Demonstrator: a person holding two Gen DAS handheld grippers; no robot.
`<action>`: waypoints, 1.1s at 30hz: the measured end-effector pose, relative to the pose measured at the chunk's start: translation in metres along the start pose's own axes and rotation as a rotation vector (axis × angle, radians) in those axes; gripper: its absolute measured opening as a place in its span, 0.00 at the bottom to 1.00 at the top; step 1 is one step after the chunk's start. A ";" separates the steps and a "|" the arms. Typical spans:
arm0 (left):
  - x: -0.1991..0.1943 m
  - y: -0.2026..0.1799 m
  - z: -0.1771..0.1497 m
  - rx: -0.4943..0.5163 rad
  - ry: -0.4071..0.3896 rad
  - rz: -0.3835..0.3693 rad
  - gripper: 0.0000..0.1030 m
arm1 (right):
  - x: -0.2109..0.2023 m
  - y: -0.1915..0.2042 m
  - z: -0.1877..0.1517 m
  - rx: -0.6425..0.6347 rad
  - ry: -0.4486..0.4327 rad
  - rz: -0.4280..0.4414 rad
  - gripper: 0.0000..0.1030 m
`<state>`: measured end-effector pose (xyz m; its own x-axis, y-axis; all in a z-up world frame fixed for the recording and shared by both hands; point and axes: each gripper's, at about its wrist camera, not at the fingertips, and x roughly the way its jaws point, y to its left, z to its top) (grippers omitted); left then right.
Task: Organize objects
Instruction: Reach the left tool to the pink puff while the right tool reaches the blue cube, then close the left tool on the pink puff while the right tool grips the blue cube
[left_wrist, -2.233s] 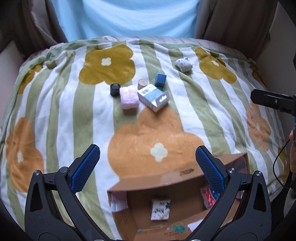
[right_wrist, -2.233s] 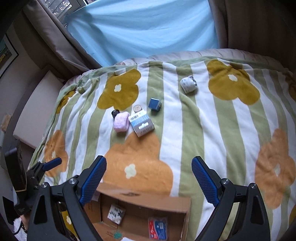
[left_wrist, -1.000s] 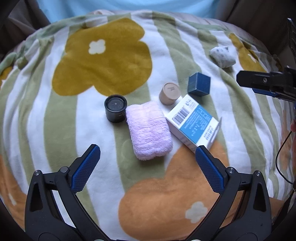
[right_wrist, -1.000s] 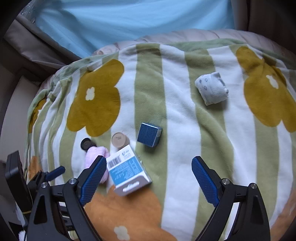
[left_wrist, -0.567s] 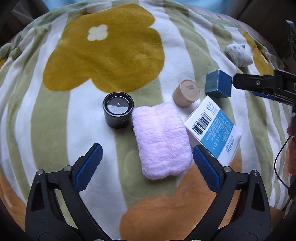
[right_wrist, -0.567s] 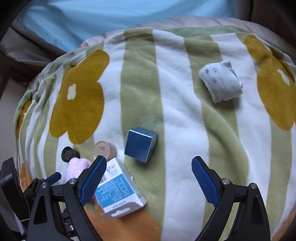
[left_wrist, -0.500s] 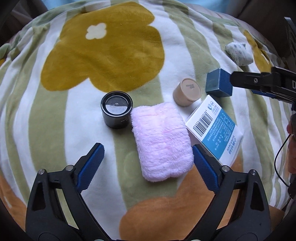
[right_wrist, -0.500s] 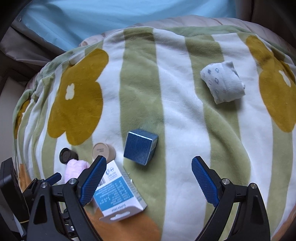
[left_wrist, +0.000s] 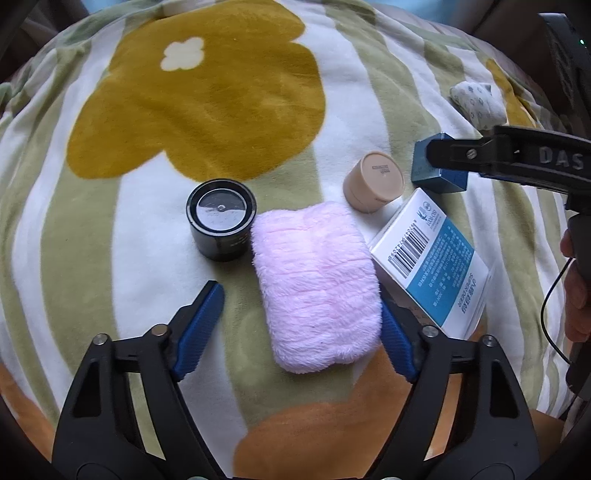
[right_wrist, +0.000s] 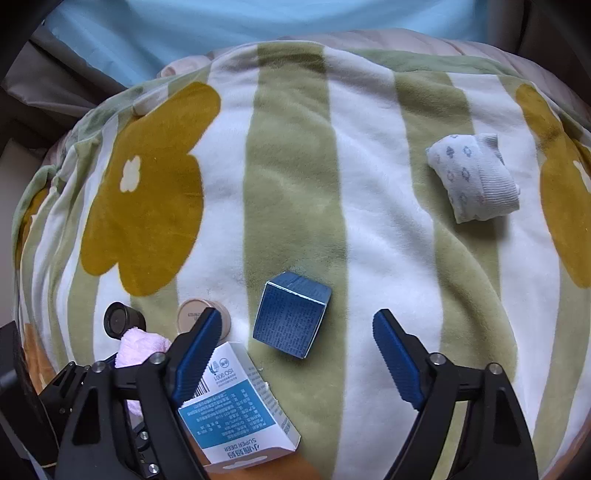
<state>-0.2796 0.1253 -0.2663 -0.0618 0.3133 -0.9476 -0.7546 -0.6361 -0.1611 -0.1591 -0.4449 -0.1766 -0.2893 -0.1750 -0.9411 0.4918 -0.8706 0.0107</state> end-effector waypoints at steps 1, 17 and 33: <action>0.000 -0.001 0.001 0.008 0.002 -0.008 0.65 | 0.002 0.000 0.000 0.001 0.007 -0.002 0.70; -0.001 -0.007 -0.002 0.062 0.013 -0.047 0.43 | 0.015 0.008 -0.001 0.000 0.040 -0.025 0.37; -0.017 -0.006 -0.007 0.078 -0.002 -0.066 0.42 | 0.010 0.004 0.001 0.037 0.023 0.000 0.35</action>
<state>-0.2692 0.1190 -0.2516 -0.0111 0.3540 -0.9352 -0.8056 -0.5572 -0.2014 -0.1606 -0.4507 -0.1860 -0.2697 -0.1647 -0.9487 0.4610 -0.8871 0.0230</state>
